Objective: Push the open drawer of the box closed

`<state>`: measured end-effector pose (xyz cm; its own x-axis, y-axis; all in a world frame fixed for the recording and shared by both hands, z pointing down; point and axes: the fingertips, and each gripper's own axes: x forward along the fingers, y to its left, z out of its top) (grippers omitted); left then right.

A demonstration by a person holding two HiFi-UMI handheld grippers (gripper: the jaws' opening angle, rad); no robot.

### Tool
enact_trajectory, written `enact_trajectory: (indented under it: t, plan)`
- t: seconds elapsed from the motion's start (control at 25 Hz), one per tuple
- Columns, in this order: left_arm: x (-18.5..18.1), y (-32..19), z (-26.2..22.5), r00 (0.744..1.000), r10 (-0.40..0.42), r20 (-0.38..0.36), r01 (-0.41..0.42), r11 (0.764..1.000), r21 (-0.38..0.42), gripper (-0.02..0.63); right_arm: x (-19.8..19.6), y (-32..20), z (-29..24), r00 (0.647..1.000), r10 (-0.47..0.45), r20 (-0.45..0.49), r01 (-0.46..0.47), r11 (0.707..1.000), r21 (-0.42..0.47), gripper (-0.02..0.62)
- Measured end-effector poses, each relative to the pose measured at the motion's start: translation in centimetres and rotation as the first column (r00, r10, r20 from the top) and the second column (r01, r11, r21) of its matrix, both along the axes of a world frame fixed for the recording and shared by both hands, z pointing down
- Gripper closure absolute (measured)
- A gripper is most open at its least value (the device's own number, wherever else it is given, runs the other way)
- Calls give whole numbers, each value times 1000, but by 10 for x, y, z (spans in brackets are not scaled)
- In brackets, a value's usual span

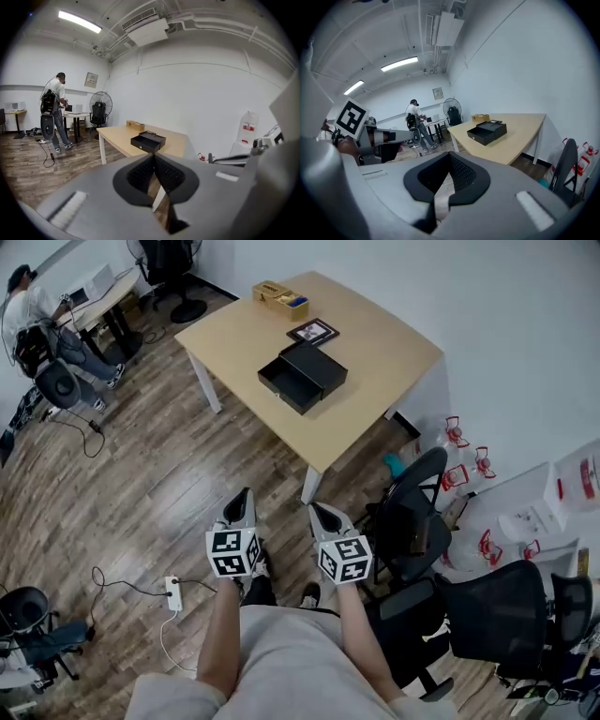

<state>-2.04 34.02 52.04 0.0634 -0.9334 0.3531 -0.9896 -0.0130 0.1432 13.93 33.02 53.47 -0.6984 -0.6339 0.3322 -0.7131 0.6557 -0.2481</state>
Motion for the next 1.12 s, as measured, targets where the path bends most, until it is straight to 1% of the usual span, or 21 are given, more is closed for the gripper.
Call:
enact_trajectory:
  t: [0.08, 0.2, 0.44, 0.6, 0.76, 0.96, 1.12]
  plan:
    - [-14, -19, 0, 1000, 4, -17, -4, 1000, 5, 554, -6, -13, -1, 1000, 20, -1, -20, 1000, -8, 594]
    - [-31, -48, 4, 999, 22, -36, -21, 1000, 8, 554, -8, -35, 5, 997, 75, -29, -76, 997, -18, 594]
    - [-65, -97, 14, 995, 77, -65, -77, 997, -3, 554, -16, -77, 13, 980, 197, -35, -198, 979, -46, 594]
    - [-88, -121, 12, 992, 107, -69, -107, 994, 4, 554, -31, -97, 15, 971, 232, -48, -234, 971, -41, 594]
    - [-108, -133, 14, 990, 126, -71, -126, 992, -1, 554, -38, -109, 21, 962, 268, -56, -271, 961, -52, 594]
    - [-117, -153, 18, 986, 147, -74, -148, 989, -13, 554, -34, -126, 23, 949, 307, -64, -311, 948, -62, 594]
    - [-115, -177, 24, 984, 161, -74, -162, 987, -17, 554, -29, -153, 26, 943, 325, -64, -329, 942, -64, 594]
